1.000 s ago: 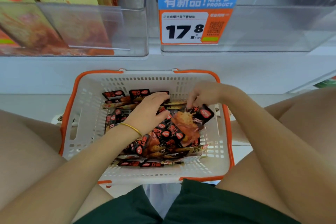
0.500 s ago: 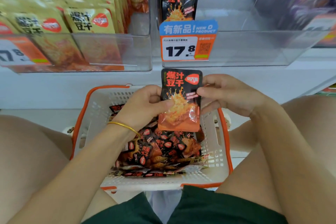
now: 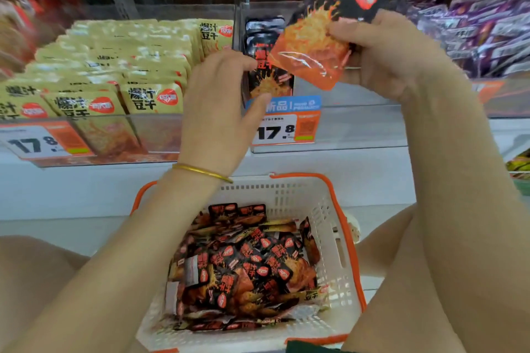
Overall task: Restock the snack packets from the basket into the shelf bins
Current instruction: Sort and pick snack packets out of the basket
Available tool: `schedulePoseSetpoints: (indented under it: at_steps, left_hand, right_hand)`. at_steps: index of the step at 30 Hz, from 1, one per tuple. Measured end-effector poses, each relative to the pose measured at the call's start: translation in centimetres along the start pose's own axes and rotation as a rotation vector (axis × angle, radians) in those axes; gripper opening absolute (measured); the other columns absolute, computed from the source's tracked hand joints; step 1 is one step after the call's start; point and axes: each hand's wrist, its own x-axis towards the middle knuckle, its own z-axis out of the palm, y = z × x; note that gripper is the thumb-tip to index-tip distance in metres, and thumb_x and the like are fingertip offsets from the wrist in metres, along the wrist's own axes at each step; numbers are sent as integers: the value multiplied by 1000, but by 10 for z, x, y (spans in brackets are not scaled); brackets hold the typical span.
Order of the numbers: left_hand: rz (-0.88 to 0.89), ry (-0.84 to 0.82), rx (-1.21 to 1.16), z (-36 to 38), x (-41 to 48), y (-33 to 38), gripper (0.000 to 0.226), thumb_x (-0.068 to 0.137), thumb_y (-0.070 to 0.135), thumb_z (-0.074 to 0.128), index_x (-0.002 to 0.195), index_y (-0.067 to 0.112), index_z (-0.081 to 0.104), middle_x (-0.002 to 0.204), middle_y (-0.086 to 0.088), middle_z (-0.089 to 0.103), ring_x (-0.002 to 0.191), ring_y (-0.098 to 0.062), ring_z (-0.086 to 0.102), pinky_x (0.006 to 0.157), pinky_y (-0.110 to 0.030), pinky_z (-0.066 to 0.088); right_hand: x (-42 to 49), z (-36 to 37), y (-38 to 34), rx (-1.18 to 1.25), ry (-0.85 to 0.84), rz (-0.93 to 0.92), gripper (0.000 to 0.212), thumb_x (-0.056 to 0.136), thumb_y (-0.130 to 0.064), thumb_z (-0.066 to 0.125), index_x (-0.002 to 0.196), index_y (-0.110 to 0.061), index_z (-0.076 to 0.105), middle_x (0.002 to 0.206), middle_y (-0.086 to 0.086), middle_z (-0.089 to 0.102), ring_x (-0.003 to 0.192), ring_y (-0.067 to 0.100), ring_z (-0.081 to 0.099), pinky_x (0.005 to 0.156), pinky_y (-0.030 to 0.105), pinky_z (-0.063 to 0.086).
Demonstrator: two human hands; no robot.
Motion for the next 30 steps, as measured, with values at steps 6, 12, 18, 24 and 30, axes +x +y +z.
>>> schedulePoseSetpoints:
  at_steps: [6,12,18,24,30]
  left_hand:
    - [-74,-275,176,7,11,-3,84,85,45,62,150,13,18,158,-1,11,145,-16,9,116,-44,17]
    - [-90,-280,192,11,9,-3,91,82,47,63,151,14,13,159,3,5,145,-12,2,113,-41,18]
    - [-98,-266,166,12,9,-2,95,80,48,65,151,14,12,159,4,5,145,-11,2,113,-42,19]
    - [-97,-257,153,16,7,-2,96,81,46,66,151,13,8,159,3,0,146,-11,-2,112,-41,19]
    - [-85,-255,168,18,5,-3,96,82,47,64,151,13,8,159,3,-1,146,-12,-4,112,-42,20]
  right_hand:
    - [57,9,18,-538,-7,74,16,81,-6,70,83,-20,64,66,-10,62,60,5,52,54,20,43]
    - [81,25,49,-848,-45,180,25,80,-13,74,102,-4,67,94,14,69,78,24,66,79,35,57]
    - [92,30,53,-1079,-21,184,26,86,-36,66,89,-11,58,79,4,63,66,19,65,59,24,50]
    - [104,39,58,-935,60,207,32,83,-28,72,67,-15,47,84,9,65,84,24,70,84,33,56]
    - [102,32,59,-812,45,285,29,80,-26,75,77,-8,52,81,13,67,76,24,71,76,37,58]
